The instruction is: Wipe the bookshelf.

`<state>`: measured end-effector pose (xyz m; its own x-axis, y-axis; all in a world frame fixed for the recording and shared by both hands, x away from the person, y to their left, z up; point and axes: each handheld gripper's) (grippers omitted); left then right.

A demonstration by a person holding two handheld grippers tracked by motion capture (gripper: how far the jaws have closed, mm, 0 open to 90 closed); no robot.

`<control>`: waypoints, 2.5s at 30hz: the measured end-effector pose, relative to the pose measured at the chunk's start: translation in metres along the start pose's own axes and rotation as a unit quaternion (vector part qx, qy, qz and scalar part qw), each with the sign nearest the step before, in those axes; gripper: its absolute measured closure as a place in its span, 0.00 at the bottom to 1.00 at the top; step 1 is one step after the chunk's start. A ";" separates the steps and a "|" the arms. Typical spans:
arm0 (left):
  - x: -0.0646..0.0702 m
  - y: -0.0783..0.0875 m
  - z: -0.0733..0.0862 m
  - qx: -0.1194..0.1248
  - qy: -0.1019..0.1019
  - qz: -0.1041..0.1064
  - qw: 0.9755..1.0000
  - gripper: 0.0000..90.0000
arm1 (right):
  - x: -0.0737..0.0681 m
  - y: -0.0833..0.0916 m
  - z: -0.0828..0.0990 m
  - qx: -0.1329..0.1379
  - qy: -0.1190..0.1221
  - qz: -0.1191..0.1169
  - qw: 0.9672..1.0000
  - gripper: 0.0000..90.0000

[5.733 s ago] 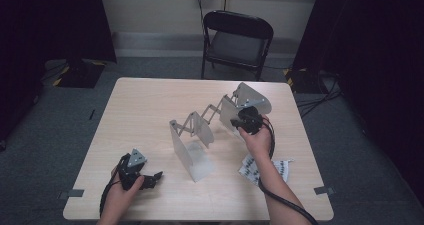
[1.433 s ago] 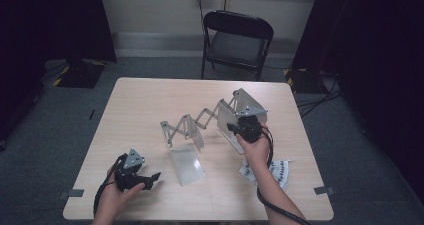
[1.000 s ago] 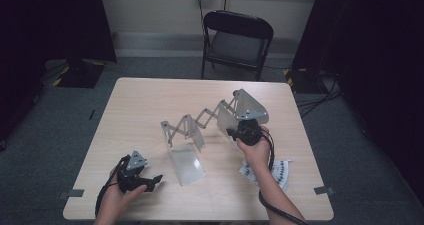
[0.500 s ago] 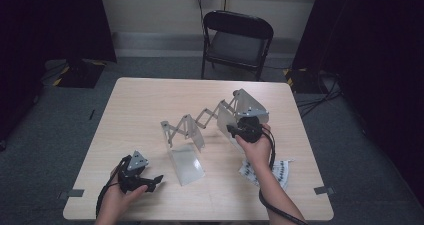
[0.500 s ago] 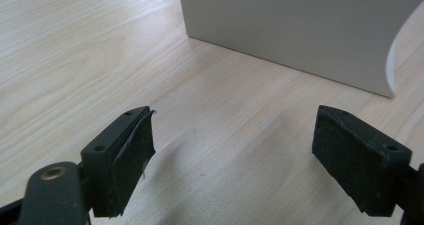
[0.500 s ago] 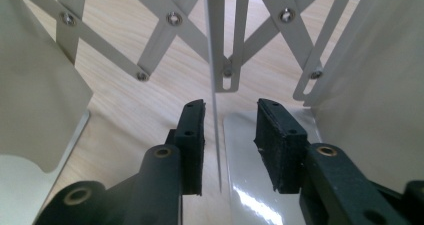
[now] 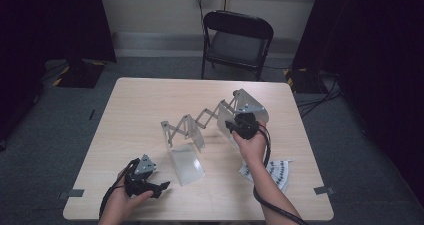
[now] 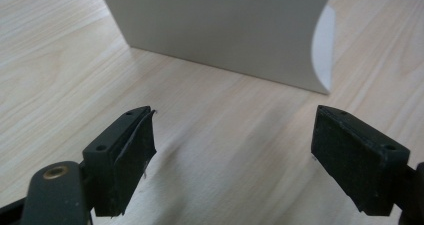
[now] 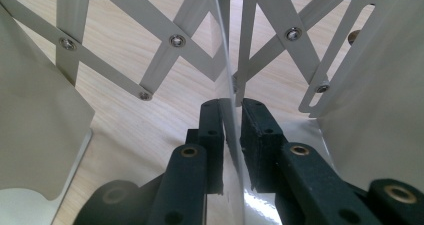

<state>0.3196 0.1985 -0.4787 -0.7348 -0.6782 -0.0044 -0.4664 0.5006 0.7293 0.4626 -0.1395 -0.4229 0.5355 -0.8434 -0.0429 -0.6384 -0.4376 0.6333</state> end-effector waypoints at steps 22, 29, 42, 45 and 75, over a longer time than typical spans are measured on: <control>0.019 0.001 -0.034 0.049 0.043 -0.036 0.997 0.30 | -0.008 0.002 -0.001 0.010 0.003 -0.005 1.000 1.00; 0.017 0.003 -0.037 0.053 0.039 -0.051 0.997 0.37 | -0.010 0.003 0.000 0.014 0.012 -0.004 1.000 1.00; 0.019 0.010 -0.043 0.067 0.023 -0.032 0.997 0.63 | -0.012 0.007 0.002 0.029 0.014 -0.016 0.999 1.00; 0.019 0.013 -0.046 0.072 0.023 -0.034 0.997 0.64 | -0.014 0.008 0.003 0.038 0.011 -0.017 0.999 1.00; -0.005 0.042 -0.010 0.072 0.059 -0.054 0.994 0.49 | -0.059 0.003 0.006 0.059 0.028 -0.036 0.997 0.99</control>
<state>0.3084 0.2180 -0.4411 -0.6172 -0.7867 0.0088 -0.6113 0.4866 0.6242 0.4256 -0.0935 -0.4230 0.6102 -0.7913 -0.0400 -0.6555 -0.5325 0.5355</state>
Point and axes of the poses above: each handheld gripper's, and its own axes: y roughly backward along the jaws, z roughly out of its underside, x roughly to its right, and after that the axes turned 2 degrees about -x, right-handed
